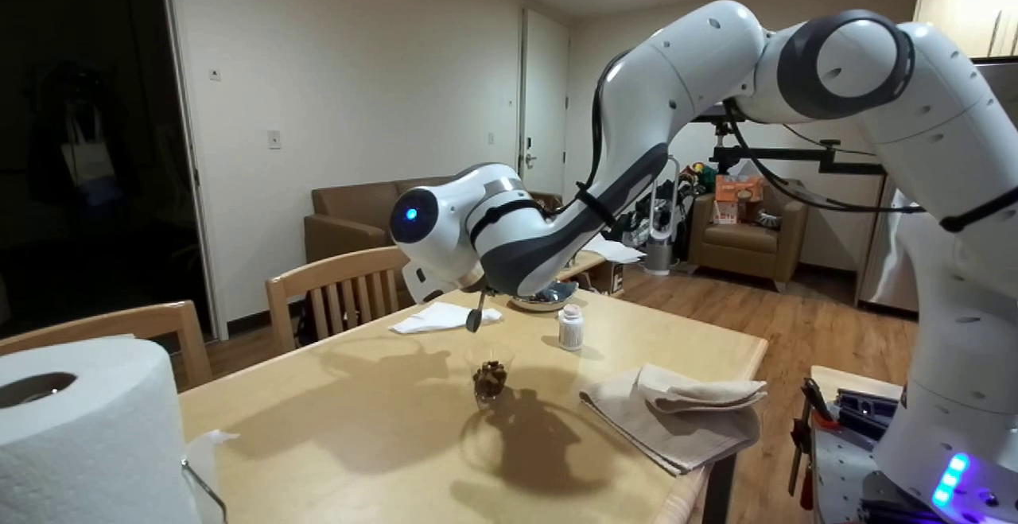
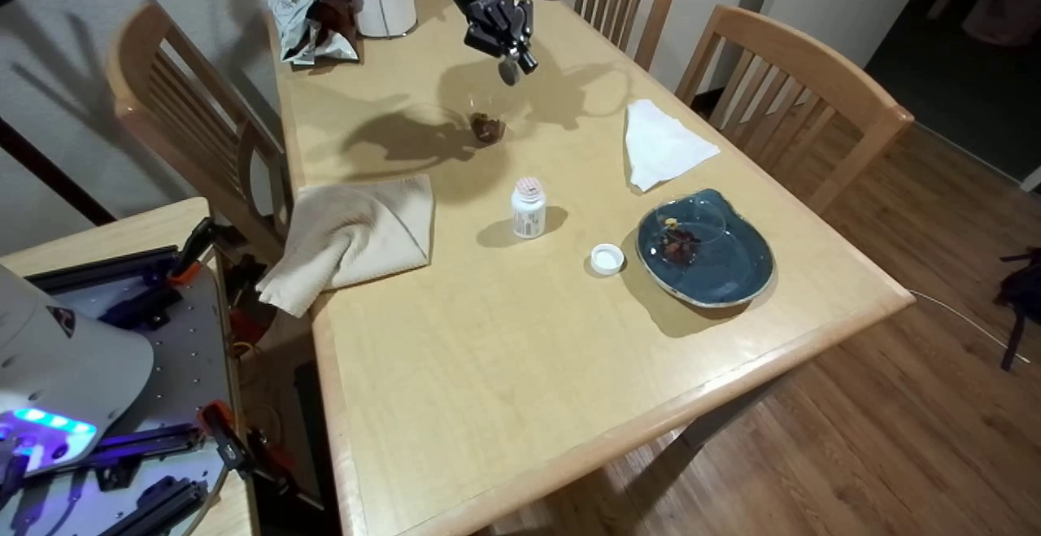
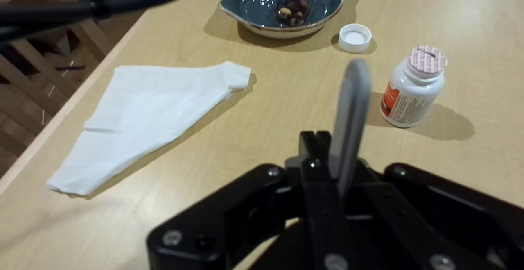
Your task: Place the grey measuring spoon inside the glass cup
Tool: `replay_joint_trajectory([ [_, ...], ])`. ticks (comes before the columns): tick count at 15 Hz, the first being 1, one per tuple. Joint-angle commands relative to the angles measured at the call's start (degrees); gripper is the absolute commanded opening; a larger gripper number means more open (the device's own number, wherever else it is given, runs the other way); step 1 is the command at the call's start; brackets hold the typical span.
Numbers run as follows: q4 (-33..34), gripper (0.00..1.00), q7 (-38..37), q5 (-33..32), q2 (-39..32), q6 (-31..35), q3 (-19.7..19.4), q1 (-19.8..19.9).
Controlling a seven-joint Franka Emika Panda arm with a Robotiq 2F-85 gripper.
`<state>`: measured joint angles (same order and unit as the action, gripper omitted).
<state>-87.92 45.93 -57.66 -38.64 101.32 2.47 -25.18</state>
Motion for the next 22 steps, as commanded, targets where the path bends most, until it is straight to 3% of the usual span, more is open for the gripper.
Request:
replay_joint_trajectory([
  [1,-6.44,0.04,-7.66,-4.51,3.84,-0.83,2.26,2.4],
  [6,-10.07,0.04,-9.55,-6.63,3.85,0.3,4.73,4.53],
  [14,-10.68,0.04,-11.07,-11.52,2.83,0.25,8.32,3.84],
  [22,-9.97,0.04,-10.83,-12.11,1.29,-0.59,8.2,4.68],
])
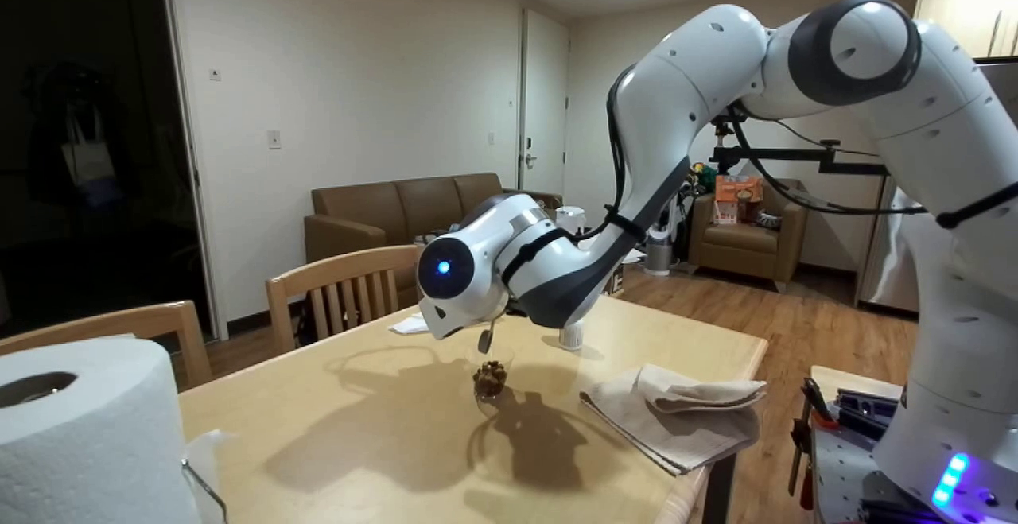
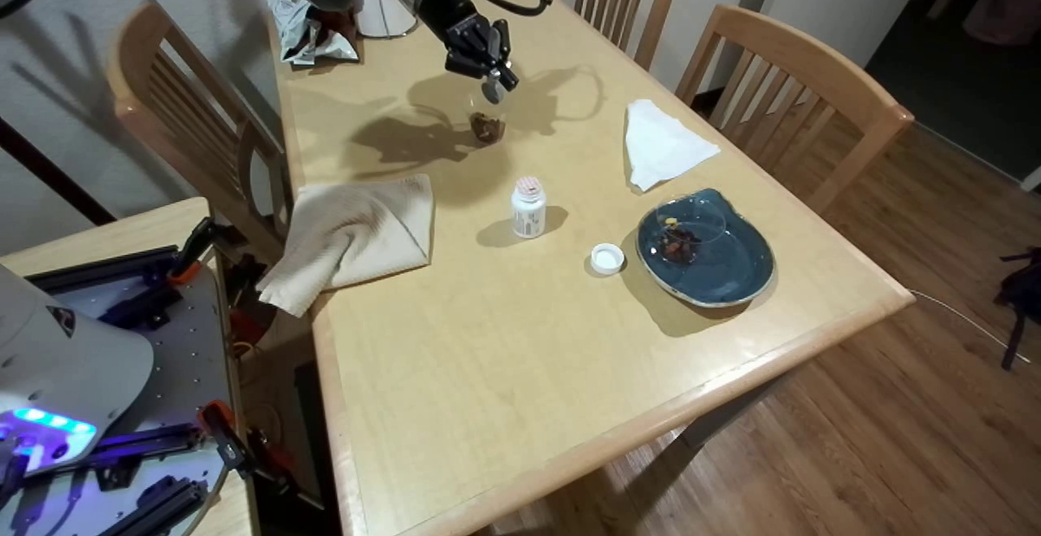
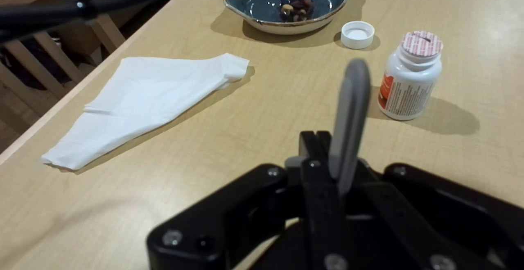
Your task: Place the grey measuring spoon inside the glass cup
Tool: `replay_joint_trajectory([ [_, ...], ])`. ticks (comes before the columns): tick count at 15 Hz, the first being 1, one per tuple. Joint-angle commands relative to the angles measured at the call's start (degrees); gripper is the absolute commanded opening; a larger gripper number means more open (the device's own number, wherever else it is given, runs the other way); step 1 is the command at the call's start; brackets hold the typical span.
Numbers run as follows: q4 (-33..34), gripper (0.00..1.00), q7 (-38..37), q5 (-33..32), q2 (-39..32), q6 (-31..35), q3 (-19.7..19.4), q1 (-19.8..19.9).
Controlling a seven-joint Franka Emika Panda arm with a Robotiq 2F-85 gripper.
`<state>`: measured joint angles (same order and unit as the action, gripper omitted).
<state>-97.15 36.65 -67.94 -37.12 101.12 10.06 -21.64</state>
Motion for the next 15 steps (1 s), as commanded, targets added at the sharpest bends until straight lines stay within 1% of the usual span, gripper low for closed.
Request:
replay_joint_trajectory([
  [1,-0.68,0.04,-1.5,-1.88,-0.54,-0.48,0.5,1.24],
  [3,-0.64,0.06,-1.32,-1.87,-1.08,-0.63,0.35,1.54],
  [4,-0.64,0.3,-1.44,-1.97,-1.29,-0.68,0.19,1.59],
  [6,-0.73,0.32,-1.46,-2.09,-1.64,-0.68,-0.03,1.69],
  [15,-0.83,0.88,-0.59,-0.57,-1.33,0.82,0.62,3.71],
])
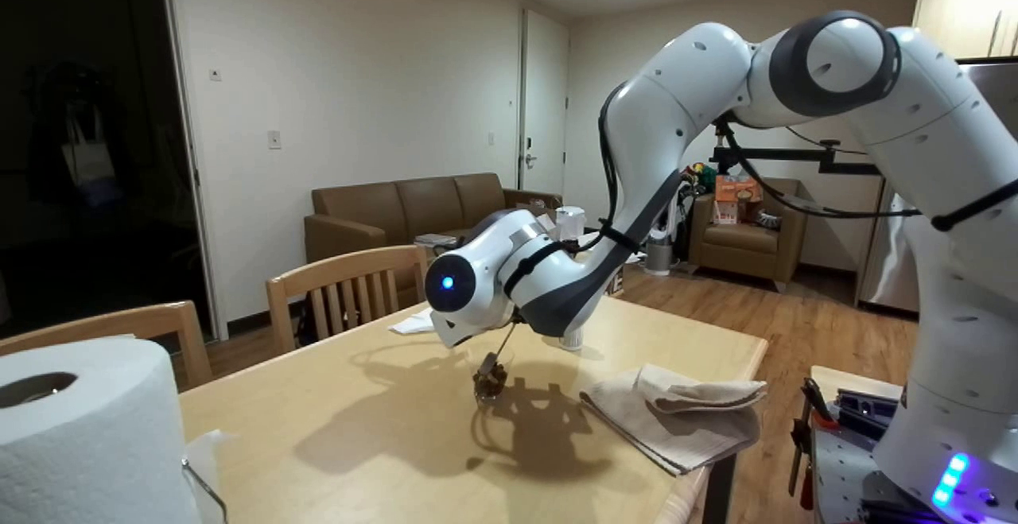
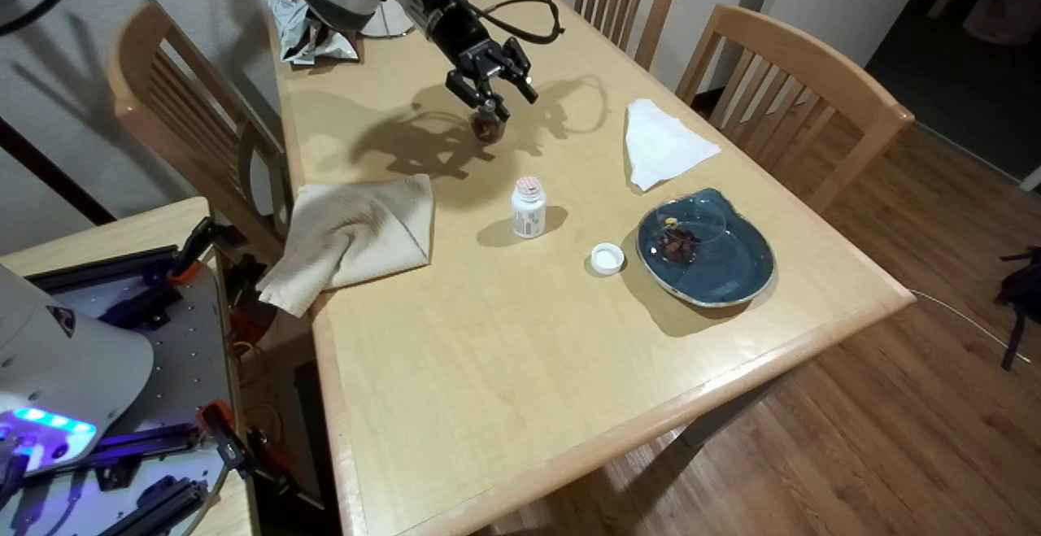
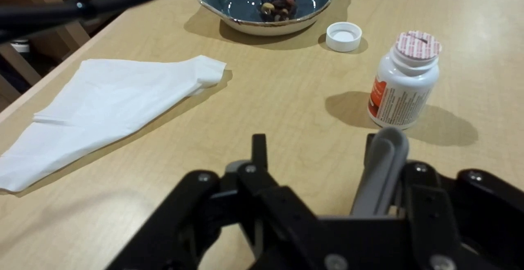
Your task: Place the grey measuring spoon inside the glass cup
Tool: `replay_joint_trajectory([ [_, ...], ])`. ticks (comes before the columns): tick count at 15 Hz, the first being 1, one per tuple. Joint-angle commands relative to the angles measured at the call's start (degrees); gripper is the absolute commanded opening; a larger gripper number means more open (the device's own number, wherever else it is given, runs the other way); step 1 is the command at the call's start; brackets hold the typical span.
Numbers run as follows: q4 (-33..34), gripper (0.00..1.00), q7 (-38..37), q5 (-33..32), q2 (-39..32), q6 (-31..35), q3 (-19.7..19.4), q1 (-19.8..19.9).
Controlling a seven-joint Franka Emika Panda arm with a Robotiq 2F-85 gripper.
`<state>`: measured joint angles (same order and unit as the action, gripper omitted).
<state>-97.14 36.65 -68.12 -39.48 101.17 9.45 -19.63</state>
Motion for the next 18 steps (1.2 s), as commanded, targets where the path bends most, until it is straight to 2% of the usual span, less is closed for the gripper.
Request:
replay_joint_trajectory([
  [1,-0.88,0.96,-0.59,-0.42,1.11,0.86,1.26,1.83],
  [3,-0.94,1.0,-0.64,-0.61,1.08,0.9,1.24,2.01],
  [10,-1.09,1.0,1.74,0.66,1.3,1.64,2.11,2.86],
  [14,-1.98,1.0,10.99,5.47,3.19,4.74,5.46,5.02],
  [18,-0.87,1.0,23.03,14.15,5.74,5.7,8.4,5.99],
])
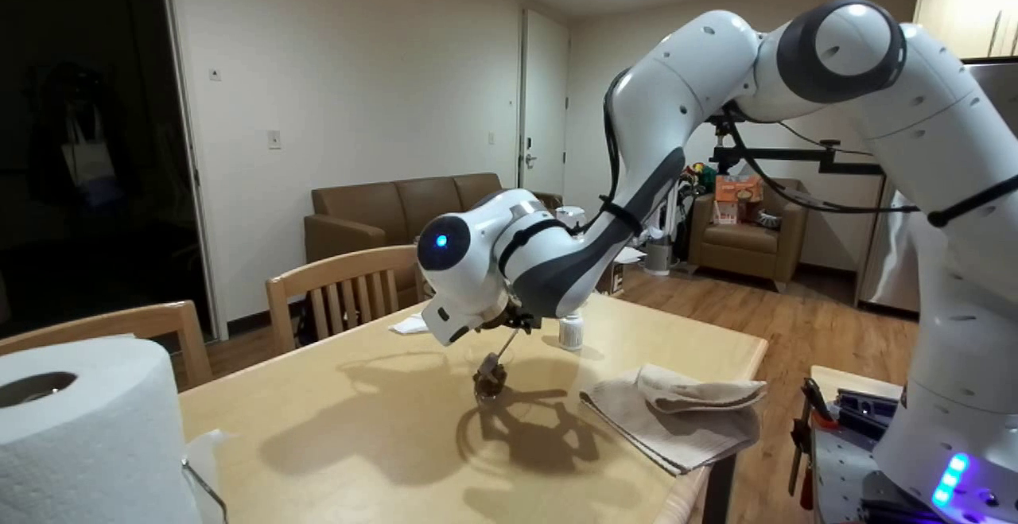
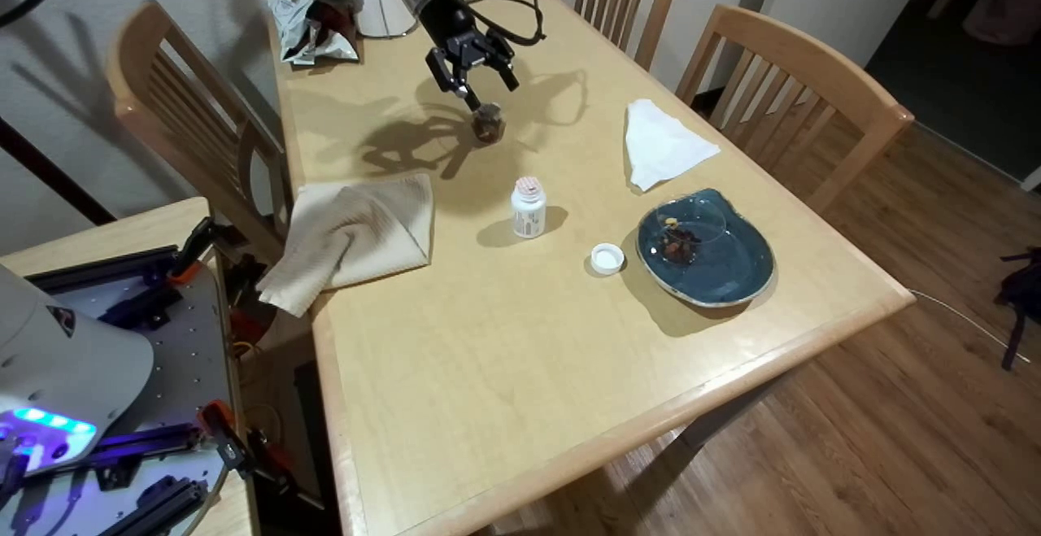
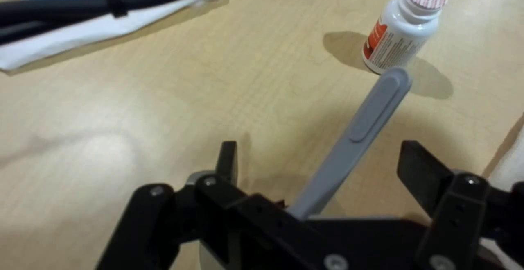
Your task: Place the grey measuring spoon inside the glass cup
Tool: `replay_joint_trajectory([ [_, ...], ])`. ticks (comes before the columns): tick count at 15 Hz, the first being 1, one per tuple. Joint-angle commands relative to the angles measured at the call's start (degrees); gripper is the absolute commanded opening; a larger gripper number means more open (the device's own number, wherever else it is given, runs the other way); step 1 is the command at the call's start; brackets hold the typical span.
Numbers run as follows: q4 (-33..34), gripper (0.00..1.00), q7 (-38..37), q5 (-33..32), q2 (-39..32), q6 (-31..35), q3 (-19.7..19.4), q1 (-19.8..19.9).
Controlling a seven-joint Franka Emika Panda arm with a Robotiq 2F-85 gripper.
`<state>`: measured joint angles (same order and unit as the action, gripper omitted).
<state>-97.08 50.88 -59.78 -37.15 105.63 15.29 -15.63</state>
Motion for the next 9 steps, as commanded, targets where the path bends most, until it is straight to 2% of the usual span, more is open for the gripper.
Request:
replay_joint_trajectory([
  [1,-0.3,1.0,12.1,8.56,3.84,0.79,3.05,2.1],
  [7,4.04,1.0,30.7,25.64,5.1,-4.14,3.18,2.25],
  [9,5.17,1.0,33.81,30.03,5.16,-5.95,2.29,2.12],
])
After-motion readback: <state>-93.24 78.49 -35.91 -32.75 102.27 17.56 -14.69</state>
